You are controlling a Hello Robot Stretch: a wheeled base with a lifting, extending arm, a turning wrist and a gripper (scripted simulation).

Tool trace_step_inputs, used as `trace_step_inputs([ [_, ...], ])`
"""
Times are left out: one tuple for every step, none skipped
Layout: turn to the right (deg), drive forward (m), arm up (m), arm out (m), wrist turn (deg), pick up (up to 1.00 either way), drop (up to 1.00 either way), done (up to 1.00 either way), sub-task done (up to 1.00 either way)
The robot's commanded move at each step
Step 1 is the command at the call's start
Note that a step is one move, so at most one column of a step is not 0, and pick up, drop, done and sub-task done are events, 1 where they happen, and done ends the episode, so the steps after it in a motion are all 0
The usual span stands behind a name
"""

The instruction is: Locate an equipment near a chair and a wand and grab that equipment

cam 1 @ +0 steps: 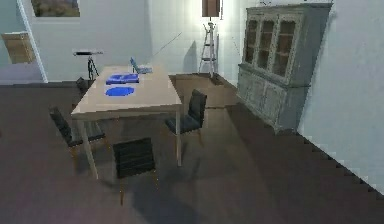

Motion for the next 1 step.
trace_step_inputs([
  [-15.0,0.0,0.0,0.0,0.0,0.0,0.0,0.0,0.0],
])
